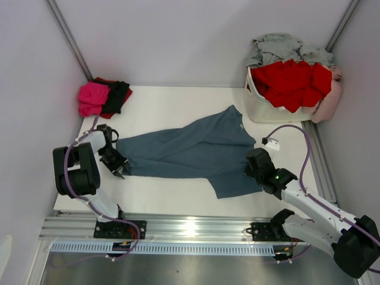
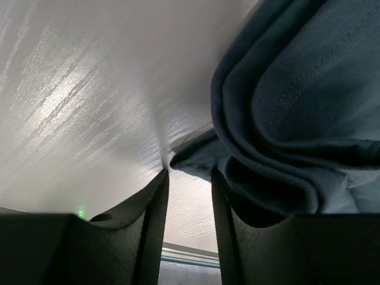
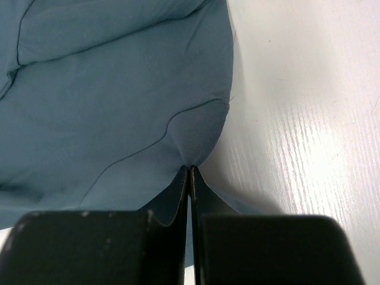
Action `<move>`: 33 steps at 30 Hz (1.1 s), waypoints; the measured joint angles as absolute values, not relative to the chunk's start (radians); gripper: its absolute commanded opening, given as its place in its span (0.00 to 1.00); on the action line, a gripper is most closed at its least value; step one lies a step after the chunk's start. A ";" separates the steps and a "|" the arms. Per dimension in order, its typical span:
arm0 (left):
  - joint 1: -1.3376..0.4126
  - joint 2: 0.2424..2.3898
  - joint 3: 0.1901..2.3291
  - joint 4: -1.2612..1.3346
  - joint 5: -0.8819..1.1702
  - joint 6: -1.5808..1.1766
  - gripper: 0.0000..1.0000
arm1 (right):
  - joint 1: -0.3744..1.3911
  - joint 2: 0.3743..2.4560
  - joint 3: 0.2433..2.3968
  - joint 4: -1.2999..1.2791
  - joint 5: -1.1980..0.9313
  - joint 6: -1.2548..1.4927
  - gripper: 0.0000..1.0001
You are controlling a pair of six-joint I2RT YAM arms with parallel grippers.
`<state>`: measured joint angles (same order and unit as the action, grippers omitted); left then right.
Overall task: Fold and stack the t-shirts
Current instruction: Grap the side of the flattened tshirt closest away from the robot with both arms
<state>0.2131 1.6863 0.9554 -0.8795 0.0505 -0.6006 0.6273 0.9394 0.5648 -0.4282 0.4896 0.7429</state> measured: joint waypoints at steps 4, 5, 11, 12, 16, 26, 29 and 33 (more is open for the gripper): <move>0.215 1.708 0.973 -0.891 0.064 -0.600 0.32 | 0.627 0.939 0.565 -0.429 0.489 0.743 0.00; 0.215 1.710 0.976 -0.892 0.067 -0.600 0.29 | 0.627 0.939 0.565 -0.429 0.489 0.743 0.00; 0.215 1.723 0.986 -0.886 0.095 -0.601 0.10 | 0.627 0.939 0.565 -0.429 0.489 0.744 0.00; 0.215 1.724 0.988 -0.884 0.102 -0.601 0.01 | 0.627 0.939 0.565 -0.429 0.489 0.744 0.00; 0.215 1.726 0.990 -0.881 0.110 -0.601 0.01 | 0.627 0.939 0.565 -0.428 0.488 0.744 0.00; 0.199 1.528 0.826 -0.839 0.131 -0.601 0.01 | 0.627 0.970 0.565 -0.420 0.486 0.739 0.00; 0.161 1.401 0.802 -0.896 0.122 -0.602 0.00 | 0.627 0.997 0.566 -0.416 0.481 0.738 0.00; 0.134 1.200 0.828 -0.977 0.120 -0.603 0.01 | 0.628 1.044 0.577 -0.416 0.480 0.731 0.00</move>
<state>0.1345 1.1999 0.8276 -0.9771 0.1196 -0.6029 0.6285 1.0435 0.5770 -0.4160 0.4801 0.7311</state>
